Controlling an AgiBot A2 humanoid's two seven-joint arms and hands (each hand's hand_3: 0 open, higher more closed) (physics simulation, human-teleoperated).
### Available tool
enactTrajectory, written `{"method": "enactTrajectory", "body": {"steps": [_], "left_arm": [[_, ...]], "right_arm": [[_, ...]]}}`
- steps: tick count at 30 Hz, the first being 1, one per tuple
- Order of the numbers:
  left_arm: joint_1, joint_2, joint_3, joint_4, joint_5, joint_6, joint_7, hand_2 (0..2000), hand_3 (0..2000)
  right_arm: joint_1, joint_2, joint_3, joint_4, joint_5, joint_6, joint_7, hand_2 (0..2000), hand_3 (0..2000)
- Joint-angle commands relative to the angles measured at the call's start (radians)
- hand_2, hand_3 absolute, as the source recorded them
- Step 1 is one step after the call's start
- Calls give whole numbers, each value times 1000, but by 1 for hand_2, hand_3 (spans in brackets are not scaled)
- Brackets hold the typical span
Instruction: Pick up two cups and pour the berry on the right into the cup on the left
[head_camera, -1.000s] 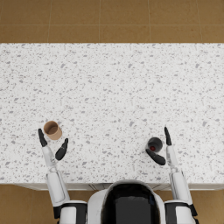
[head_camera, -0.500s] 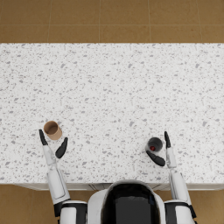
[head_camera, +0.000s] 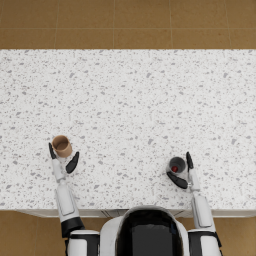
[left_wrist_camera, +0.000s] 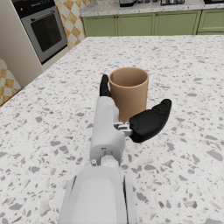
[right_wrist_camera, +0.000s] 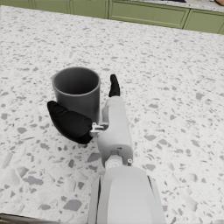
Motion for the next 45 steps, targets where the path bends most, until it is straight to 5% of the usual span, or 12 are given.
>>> {"method": "enactTrajectory", "body": {"steps": [1,11,20,21,22,24,34,35,38,45], "left_arm": [[70,-14,6,114,0,-2,0,0,0],[221,-35,-3,318,0,-11,-2,0,0],[229,-35,29,350,0,-21,-8,0,0],[227,-35,25,352,0,-20,-8,1361,327],[220,-37,25,337,1,-32,-7,2000,653],[194,-38,56,285,1,-73,-3,2000,1280],[-5,6,194,-328,0,-110,-4,2000,1280],[-6,5,235,-326,0,-110,-6,2000,1280],[3,7,310,-352,0,-92,-6,2000,1280],[17,25,422,-385,0,-74,-3,2000,1280]], "right_arm": [[8,-4,0,-11,0,-4,-1,0,0],[25,-19,44,-98,0,-14,5,0,0],[56,-6,73,-231,0,-1,19,0,0],[50,-2,65,-208,0,-4,20,1361,327],[55,0,65,-201,0,11,21,2000,653],[57,10,76,-201,0,33,26,2000,1280],[-41,102,87,-36,0,13,18,2000,1280],[201,-3,83,62,0,9,19,2000,1280],[273,-38,47,157,1,35,10,2000,1280],[428,-108,75,90,1,51,2,2000,1280]]}}
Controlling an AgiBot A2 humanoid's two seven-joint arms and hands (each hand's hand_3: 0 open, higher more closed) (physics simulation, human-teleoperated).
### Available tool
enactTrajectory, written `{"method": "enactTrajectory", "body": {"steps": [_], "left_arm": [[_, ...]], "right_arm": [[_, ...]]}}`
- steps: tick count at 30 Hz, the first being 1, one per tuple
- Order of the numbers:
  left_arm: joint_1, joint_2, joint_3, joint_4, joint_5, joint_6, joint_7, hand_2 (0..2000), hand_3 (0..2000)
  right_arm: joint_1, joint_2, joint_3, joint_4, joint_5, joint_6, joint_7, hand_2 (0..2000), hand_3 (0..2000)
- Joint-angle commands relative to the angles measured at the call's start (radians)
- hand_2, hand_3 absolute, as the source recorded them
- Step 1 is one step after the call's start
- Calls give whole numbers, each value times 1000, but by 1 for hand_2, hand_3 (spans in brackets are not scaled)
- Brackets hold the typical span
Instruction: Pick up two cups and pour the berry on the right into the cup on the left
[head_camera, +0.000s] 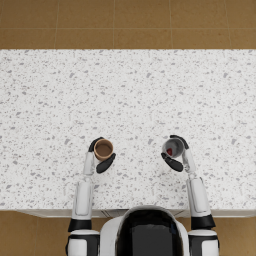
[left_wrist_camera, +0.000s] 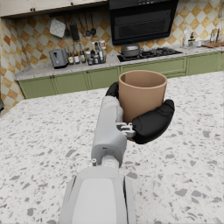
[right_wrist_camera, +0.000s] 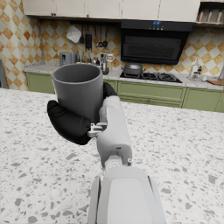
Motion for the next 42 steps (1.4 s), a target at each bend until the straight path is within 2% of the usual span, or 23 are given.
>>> {"method": "enactTrajectory", "body": {"steps": [1,6,9,13,16,28,42], "left_arm": [[26,10,68,-28,0,1,0,2000,1280],[31,23,123,-51,0,5,1,2000,1280],[35,30,149,-56,86,7,1,2000,1280],[36,38,166,-36,128,9,1,2000,1280],[42,45,172,-43,138,10,2,2000,1280],[86,79,145,33,143,13,2,2000,1280],[69,89,149,35,143,12,2,2000,1280]], "right_arm": [[109,-46,37,-34,0,2,0,2000,1280],[279,-127,70,-151,0,5,-1,2000,1280],[347,-161,102,-204,0,4,-1,2000,1280],[404,-195,146,-223,125,2,-1,2000,1280],[413,-204,158,-246,220,4,-1,2000,1280],[351,-198,223,-21,603,14,-3,2000,1280],[364,-230,246,-11,1052,21,0,2000,1280]]}}
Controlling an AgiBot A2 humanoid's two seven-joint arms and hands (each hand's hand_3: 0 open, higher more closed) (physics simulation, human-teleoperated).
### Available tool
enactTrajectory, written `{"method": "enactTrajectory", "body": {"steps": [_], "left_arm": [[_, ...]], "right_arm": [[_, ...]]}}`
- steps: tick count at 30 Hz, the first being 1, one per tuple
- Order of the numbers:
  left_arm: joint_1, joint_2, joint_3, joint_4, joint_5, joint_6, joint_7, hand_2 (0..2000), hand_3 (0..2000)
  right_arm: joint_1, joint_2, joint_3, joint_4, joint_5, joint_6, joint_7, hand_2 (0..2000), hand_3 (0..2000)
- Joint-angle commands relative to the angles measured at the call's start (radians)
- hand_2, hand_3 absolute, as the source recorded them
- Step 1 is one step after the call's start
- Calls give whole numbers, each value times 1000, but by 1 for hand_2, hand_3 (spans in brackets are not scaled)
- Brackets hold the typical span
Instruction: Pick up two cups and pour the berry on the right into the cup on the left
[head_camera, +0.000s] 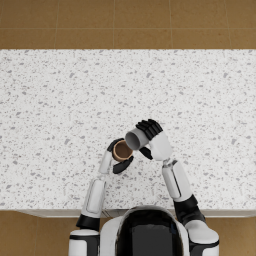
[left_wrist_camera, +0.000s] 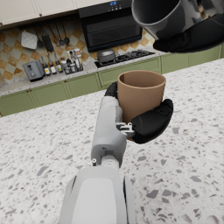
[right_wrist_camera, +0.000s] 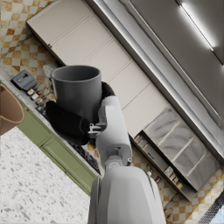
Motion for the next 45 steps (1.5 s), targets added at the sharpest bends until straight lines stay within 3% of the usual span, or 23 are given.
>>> {"method": "enactTrajectory", "body": {"steps": [1,33,34,35,39,45], "left_arm": [[11,6,-7,-3,0,0,0,2000,1280],[30,43,-27,37,0,1,0,2000,1280],[30,44,-28,37,0,1,0,2000,1280],[30,45,-29,37,0,1,0,2000,1280],[38,50,-33,43,0,1,1,2000,1280],[12,46,-38,40,0,-1,1,2000,1280]], "right_arm": [[9,-7,-2,27,32,1,0,2000,1280],[-24,-46,67,155,1014,4,4,2000,1280],[214,297,384,158,1046,4,4,2000,1280],[20,35,132,153,1076,8,4,2000,1280],[23,45,140,153,1196,-5,3,2000,1280],[-2,49,143,138,1246,-1,5,2000,1280]]}}
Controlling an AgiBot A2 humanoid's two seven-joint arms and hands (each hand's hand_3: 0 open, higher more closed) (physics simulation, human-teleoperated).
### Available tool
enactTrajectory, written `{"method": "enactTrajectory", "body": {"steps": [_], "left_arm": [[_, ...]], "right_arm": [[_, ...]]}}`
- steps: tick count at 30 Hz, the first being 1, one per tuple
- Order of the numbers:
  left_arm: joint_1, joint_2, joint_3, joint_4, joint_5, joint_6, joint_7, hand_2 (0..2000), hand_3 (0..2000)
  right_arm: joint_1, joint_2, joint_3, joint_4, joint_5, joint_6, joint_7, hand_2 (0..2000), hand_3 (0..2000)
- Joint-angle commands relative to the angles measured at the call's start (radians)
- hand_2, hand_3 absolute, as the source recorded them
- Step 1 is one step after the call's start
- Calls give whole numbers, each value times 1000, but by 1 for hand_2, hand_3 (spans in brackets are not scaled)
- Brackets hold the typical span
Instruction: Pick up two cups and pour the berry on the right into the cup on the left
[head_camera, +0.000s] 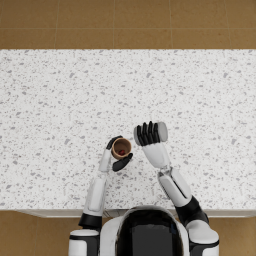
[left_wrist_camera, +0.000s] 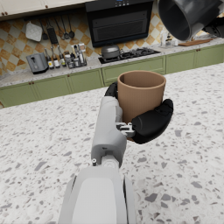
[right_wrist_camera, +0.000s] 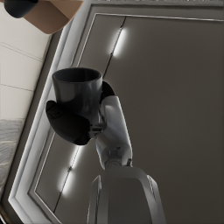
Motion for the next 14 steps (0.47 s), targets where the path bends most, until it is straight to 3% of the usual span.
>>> {"method": "enactTrajectory", "body": {"steps": [1,14], "left_arm": [[-3,0,-2,-2,0,0,0,2000,1280],[-9,-1,-7,-7,0,-1,0,2000,1280]], "right_arm": [[-2,0,0,-1,2,0,0,2000,1280],[-7,0,0,-2,8,1,0,2000,1280]]}}
